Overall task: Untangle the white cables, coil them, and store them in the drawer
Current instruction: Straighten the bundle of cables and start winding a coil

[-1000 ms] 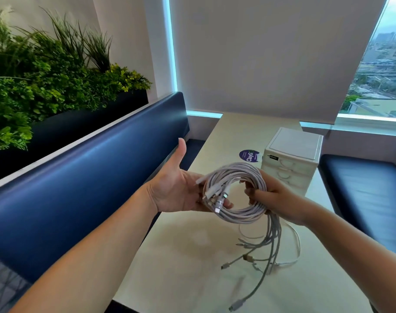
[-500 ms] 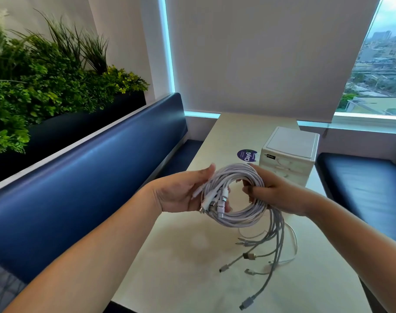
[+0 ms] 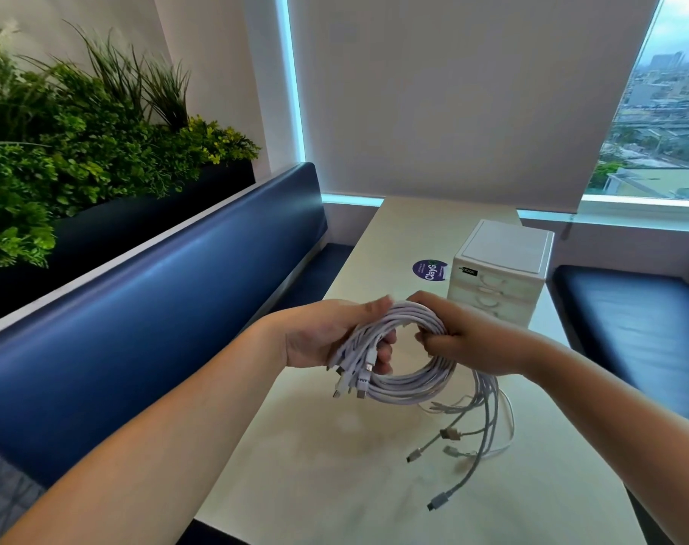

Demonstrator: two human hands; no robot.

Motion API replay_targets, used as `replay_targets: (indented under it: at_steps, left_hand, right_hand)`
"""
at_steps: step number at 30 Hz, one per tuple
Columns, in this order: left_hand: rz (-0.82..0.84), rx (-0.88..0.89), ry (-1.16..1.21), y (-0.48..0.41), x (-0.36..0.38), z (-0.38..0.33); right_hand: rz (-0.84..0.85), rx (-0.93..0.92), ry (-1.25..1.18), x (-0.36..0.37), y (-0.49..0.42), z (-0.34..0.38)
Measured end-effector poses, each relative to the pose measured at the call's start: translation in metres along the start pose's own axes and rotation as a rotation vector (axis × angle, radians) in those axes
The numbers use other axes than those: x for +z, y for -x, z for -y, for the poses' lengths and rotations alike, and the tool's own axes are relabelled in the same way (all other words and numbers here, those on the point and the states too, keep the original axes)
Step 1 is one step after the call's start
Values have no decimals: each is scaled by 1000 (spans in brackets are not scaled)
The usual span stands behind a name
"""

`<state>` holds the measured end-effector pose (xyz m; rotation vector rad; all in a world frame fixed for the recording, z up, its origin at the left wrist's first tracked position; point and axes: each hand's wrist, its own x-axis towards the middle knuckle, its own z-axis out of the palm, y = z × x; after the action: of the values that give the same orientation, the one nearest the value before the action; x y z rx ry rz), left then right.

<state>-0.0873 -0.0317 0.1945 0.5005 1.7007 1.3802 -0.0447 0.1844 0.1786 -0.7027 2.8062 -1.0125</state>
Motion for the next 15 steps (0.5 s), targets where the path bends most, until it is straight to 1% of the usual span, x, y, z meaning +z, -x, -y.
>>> replay_targets:
  at_steps: [4, 7, 10, 13, 15]
  left_hand:
    - [-21, 26, -33, -1, -3, 2]
    - [7, -15, -52, -2, -3, 3]
    - [-2, -55, -15, -4, 0, 3]
    - [-51, -49, 56, -7, 7, 5]
    - [-116, -27, 86, -10, 14, 7]
  right_hand:
    - [14, 9, 18, -1, -2, 2]
    - [73, -8, 74, -2, -5, 5]
    - [94, 1, 134, -2, -7, 4]
    - [99, 8, 131, -2, -7, 0]
    - [89, 2, 125, -2, -7, -2]
